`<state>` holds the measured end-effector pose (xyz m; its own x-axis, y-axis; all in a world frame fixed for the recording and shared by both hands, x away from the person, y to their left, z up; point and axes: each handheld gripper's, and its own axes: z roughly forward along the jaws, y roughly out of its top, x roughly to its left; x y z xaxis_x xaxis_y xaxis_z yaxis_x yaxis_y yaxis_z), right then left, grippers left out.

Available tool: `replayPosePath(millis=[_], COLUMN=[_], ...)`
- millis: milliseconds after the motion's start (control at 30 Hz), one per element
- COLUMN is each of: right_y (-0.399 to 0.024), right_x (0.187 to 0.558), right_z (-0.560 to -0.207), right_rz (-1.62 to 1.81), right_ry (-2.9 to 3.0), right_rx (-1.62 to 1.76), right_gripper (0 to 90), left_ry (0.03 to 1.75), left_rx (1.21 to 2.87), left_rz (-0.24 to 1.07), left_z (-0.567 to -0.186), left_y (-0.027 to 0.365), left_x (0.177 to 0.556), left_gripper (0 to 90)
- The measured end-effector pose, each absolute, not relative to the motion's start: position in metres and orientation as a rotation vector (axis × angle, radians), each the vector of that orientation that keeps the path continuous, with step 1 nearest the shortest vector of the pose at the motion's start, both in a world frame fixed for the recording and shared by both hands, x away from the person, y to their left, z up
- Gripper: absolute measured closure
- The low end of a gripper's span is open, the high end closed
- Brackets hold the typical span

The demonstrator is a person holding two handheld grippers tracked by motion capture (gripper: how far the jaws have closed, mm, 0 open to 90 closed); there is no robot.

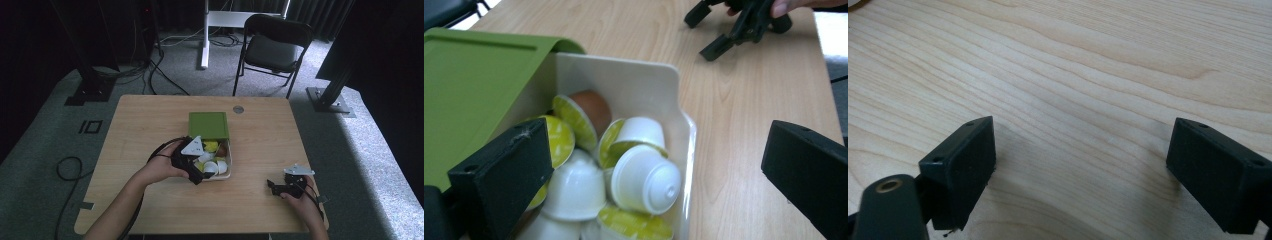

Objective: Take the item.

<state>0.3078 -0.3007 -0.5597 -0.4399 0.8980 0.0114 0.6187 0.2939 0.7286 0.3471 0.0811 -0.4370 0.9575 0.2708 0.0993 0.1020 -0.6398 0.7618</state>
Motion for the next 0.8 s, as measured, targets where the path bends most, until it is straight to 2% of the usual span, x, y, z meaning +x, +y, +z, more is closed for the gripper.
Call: replayPosePath(millis=[500,600,800], right_y=[-0.301,-0.301,-0.3], right_x=[0.308,0.308,0.308], right_z=[-0.56,-0.56,-0.56], right_rz=[0.946,0.947,0.95], right_ry=[2.167,2.168,2.173], right_rx=[1.359,1.358,1.351], right_gripper=[12.1,12.1,12.1], left_ry=[0.234,0.247,0.249], left_rx=[2.335,2.33,2.412], left_rz=[0.184,0.155,0.198], left_z=[-0.451,-0.453,-0.456], left_y=[0.061,0.058,0.053], left_x=[0.357,0.358,0.359], left_gripper=[3.2,6.9,13.2])
